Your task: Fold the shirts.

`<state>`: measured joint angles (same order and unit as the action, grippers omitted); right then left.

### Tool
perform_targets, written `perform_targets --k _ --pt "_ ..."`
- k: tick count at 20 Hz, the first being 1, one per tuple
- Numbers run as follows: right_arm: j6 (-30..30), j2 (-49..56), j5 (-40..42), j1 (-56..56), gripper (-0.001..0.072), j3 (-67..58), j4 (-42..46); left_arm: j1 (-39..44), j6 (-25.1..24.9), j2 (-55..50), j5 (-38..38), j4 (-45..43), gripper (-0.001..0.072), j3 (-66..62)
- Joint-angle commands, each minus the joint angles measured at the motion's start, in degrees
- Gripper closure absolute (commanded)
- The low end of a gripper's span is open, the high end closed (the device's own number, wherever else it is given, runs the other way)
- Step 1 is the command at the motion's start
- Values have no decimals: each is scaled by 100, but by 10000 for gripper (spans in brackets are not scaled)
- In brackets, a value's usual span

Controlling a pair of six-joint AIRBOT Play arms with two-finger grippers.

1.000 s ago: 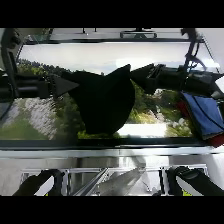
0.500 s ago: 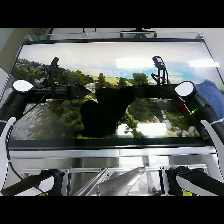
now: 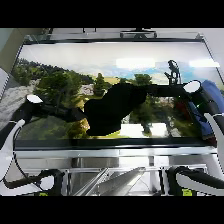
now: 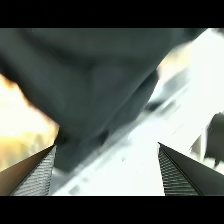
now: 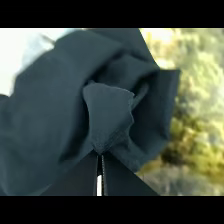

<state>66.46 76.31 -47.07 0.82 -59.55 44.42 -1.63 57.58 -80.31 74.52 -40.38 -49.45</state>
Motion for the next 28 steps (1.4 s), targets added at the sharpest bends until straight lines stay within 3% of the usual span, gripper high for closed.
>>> perform_targets --k 1,8,9,10,12,16,20,24,28 --pt "20 332 -337 -83 696 2 44 448 11 -22 -656 -208 -1 850" --pt "-46 404 -431 -83 697 2 37 1128 15 -22 -1768 -103 19 1250" --pt "-46 404 -448 -83 696 2 37 1231 15 -22 -1958 -13 66 1250" --pt "-46 404 -474 -83 696 2 37 1303 17 -22 -2044 2 244 1235" --pt "-46 404 -570 -85 696 2 39 1401 7 -22 -1902 -7 706 1119" --pt "-46 280 -647 -87 697 -2 37 1410 168 37 -1176 4 701 501" --pt "-46 -588 -901 -330 698 -256 -39 1237 227 1038 -431 168 701 -625" --pt "-197 -2328 -846 -1005 697 -1073 -315 81 564 2568 -372 149 680 -2511" --pt "-520 -3934 -105 -1224 697 -1388 -308 -1338 601 3447 -192 149 679 -4159"
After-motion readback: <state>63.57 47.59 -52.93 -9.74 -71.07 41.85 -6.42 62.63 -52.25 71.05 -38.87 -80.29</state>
